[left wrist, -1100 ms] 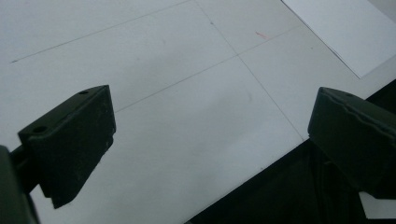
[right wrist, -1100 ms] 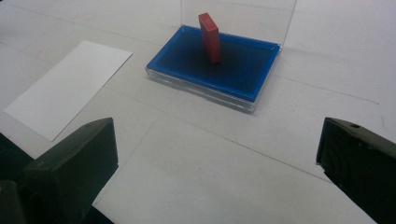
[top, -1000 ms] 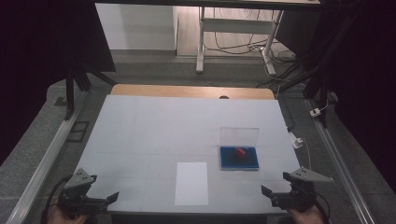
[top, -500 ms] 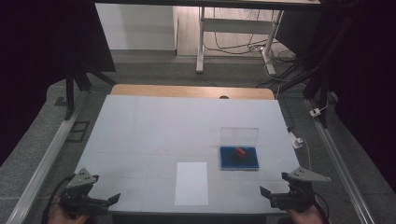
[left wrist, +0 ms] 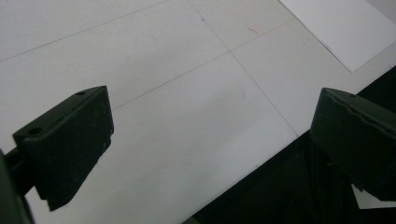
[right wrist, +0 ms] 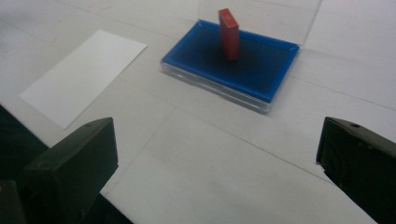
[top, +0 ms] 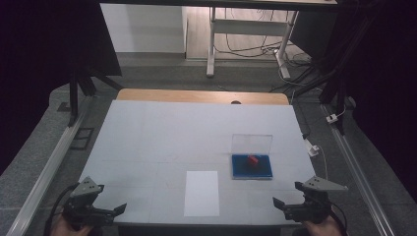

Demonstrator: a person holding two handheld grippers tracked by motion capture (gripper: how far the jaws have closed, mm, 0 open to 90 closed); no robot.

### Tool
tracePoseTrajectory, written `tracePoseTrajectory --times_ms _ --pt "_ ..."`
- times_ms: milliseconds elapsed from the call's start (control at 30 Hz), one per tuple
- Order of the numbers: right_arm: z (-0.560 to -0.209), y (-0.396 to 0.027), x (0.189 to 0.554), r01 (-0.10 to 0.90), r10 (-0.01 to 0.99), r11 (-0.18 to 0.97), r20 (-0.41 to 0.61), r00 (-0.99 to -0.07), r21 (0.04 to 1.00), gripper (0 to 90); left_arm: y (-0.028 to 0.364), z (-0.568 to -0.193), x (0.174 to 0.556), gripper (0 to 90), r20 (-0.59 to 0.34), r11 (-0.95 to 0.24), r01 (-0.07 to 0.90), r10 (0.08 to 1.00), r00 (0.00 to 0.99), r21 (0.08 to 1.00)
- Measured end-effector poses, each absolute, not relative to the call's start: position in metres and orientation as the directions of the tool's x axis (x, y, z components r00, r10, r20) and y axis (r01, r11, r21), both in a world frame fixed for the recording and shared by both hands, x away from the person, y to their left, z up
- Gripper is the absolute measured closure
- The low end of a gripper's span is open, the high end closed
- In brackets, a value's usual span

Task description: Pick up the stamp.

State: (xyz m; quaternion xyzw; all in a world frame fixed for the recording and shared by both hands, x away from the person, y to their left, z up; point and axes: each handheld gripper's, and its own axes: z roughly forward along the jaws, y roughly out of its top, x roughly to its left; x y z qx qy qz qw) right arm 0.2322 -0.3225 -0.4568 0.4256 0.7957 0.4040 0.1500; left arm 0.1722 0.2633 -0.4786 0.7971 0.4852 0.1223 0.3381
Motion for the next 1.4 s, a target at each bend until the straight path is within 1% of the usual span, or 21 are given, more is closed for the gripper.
tracePoseTrajectory --times_ms 267,433,833,1000,1300,1400 --pt "-0.454 -0.319 0.233 0.529 0.783 0.316 0.099 -0.614 0.788 0.0 0.263 -0.479 0.172 0.0 -0.126 -0.302 0.695 0.861 0.493 0.653" --pt "-0.452 -0.317 0.234 0.526 0.775 0.288 0.127 -0.619 0.8 1.0 0.263 -0.479 0.173 0.0 -0.128 -0.295 0.7 0.865 0.484 0.651" --pt "-0.446 -0.308 0.244 0.505 0.772 0.306 0.101 -0.628 0.807 0.0 0.262 -0.478 0.173 0.0 -0.11 -0.299 0.7 0.874 0.474 0.648" --pt "-0.444 -0.306 0.251 0.518 0.766 0.279 0.138 -0.628 0.809 0.0 0.262 -0.477 0.174 0.0 -0.138 -0.276 0.704 0.872 0.47 0.654" --pt "-0.443 -0.297 0.262 0.517 0.77 0.307 0.111 -0.629 0.799 0.0 0.26 -0.478 0.175 0.0 -0.144 -0.288 0.701 0.861 0.488 0.652" --pt "-0.442 -0.296 0.266 0.522 0.777 0.291 0.121 -0.618 0.802 0.0 0.26 -0.477 0.175 0.0 -0.15 -0.291 0.693 0.852 0.501 0.66"
